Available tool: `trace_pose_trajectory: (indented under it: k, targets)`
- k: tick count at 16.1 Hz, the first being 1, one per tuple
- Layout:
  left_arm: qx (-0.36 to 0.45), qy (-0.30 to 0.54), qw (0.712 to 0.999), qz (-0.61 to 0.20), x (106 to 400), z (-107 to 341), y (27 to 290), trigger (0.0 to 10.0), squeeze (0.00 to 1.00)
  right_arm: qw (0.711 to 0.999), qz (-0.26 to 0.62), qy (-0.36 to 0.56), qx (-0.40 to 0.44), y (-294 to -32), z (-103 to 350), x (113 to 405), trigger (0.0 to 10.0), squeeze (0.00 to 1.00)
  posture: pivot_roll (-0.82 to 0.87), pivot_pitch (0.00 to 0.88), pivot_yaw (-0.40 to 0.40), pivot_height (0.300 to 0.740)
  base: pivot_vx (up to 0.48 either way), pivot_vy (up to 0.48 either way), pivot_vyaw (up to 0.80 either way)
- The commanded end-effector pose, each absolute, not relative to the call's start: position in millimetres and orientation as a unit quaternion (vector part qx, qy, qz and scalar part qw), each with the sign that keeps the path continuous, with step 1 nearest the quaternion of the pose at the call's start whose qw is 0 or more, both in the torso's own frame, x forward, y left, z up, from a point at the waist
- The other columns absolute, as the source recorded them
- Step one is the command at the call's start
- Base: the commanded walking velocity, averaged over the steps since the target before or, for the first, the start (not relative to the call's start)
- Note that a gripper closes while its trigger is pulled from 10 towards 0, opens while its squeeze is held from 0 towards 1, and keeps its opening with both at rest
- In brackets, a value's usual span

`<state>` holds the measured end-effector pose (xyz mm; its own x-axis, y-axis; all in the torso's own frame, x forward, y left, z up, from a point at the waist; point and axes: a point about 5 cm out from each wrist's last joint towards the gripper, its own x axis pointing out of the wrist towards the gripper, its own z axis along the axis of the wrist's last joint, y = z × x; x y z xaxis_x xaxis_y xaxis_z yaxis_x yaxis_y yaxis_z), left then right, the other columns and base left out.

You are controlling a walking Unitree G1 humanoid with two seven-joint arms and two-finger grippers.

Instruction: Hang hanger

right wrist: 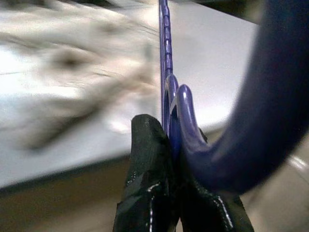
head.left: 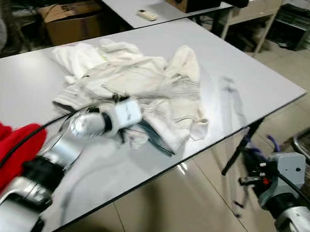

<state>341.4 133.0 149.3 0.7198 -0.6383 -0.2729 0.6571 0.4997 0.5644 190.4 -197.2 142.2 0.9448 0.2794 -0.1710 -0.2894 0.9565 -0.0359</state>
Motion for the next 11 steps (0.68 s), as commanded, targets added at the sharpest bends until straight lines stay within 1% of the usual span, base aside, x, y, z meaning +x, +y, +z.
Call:
trace_pose_trajectory:
  k: [1, 3, 5, 8, 11]
  targets:
    - [0.304, -0.033, 0.890, -0.339, 353.1, 180.1, 132.6, 0.0, 0.00, 0.976, 0.209, 0.059, -0.020, -186.3, 155.8, 184.7, 10.0, 0.00, -0.06, 0.025, 0.078, 0.740, 0.000, 0.000, 0.00]
    - [0.273, -0.078, 0.911, -0.300, 368.7, 215.3, 130.1, 0.0, 0.00, 0.955, 0.286, 0.077, -0.032, -181.5, 161.2, 170.9, 10.0, 0.00, -0.06, 0.020, 0.081, 0.740, 0.000, 0.000, 0.00]
    - [0.268, -0.083, 0.919, -0.275, 378.0, 229.3, 133.7, 0.0, 0.00, 0.942, 0.320, 0.094, -0.036, -182.5, 162.3, 162.6, 10.0, 0.00, -0.07, 0.017, 0.083, 0.740, 0.000, 0.000, 0.00]
    - [0.276, -0.090, 0.920, -0.262, 387.8, 242.2, 136.3, 0.0, 0.00, 0.926, 0.360, 0.113, -0.028, -183.6, 165.8, 149.3, 10.0, 0.00, -0.07, 0.016, 0.085, 0.740, 0.000, 0.000, 0.00]
    - [0.276, -0.090, 0.920, -0.262, 387.8, 242.2, 136.3, 0.0, 0.00, 0.926, 0.360, 0.113, -0.028, -183.6, 165.8, 149.3, 10.0, 0.00, -0.07, 0.016, 0.085, 0.740, 0.000, 0.000, 0.00]
